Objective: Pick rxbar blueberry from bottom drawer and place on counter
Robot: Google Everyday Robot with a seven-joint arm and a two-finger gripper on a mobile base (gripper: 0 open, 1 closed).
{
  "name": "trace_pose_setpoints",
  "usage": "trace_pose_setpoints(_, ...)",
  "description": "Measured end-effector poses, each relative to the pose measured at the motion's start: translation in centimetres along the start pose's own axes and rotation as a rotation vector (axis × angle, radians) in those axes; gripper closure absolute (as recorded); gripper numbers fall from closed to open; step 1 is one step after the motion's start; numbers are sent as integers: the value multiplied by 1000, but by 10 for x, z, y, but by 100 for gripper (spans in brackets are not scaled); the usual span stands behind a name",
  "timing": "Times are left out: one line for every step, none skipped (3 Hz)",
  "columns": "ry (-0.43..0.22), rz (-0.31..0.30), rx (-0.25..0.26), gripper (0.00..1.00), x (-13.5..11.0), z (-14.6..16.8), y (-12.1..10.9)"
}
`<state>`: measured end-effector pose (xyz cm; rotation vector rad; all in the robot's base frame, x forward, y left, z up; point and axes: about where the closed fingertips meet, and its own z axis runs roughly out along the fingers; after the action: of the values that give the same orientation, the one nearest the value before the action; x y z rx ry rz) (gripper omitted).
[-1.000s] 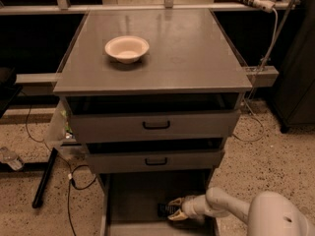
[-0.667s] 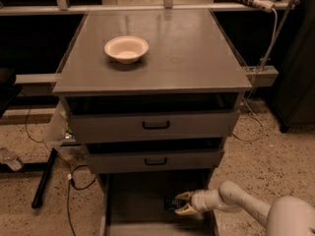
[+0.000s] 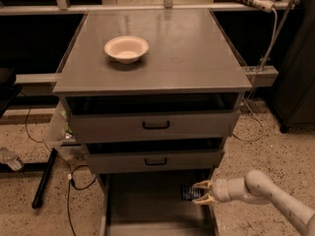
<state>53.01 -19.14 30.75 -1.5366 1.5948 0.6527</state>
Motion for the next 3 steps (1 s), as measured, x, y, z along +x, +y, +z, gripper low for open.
trace_pose_setpoints(100, -56, 22, 100, -32, -45, -18)
trace_pose_setpoints(218, -118, 35, 100, -68, -75, -39)
trace_pose_setpoints(250, -198, 41, 100, -122, -116, -58)
